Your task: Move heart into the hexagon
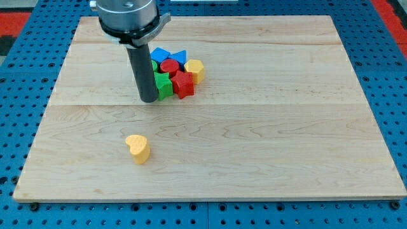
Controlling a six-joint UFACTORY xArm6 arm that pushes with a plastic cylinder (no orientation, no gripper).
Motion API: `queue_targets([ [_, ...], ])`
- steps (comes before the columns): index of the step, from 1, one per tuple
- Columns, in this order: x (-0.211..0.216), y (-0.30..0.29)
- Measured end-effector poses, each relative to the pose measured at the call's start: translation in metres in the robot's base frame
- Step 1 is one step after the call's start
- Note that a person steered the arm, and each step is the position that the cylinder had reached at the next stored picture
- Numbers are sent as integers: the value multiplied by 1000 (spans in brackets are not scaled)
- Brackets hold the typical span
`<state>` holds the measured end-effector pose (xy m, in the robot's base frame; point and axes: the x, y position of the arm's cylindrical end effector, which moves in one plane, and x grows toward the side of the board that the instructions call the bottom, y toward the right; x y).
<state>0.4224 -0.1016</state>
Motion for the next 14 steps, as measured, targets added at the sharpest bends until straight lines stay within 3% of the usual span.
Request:
queue_targets([
  [1, -1, -1],
  [2, 25, -63],
  [3, 77, -99],
  [4, 138, -42],
  [5, 144, 31],
  [6, 83, 33],
  [7, 104, 48],
  [8, 160, 53],
  [9, 125, -41],
  [10, 68, -79],
  [11, 74, -90],
  [12, 127, -89],
  [13, 90, -5],
  [14, 18, 12],
])
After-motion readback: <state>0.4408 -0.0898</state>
